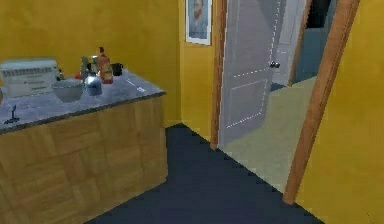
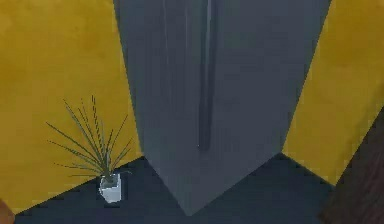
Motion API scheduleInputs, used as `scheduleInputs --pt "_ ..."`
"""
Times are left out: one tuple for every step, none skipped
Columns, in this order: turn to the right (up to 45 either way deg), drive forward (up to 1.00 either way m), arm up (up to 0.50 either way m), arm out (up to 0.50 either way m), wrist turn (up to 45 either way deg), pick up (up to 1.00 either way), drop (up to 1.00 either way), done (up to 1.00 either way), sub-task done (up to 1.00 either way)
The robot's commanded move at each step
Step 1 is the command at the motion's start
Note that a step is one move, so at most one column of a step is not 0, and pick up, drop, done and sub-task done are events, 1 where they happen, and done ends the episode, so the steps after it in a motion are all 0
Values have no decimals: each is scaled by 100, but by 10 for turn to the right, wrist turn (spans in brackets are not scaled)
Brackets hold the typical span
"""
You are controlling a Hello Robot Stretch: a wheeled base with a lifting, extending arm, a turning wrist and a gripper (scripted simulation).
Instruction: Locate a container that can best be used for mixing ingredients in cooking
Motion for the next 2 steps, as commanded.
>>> scheduleInputs --pt "-450 0 0 0 0 0 0 0 0" --pt "-60 0 0 0 0 0 0 0 0"
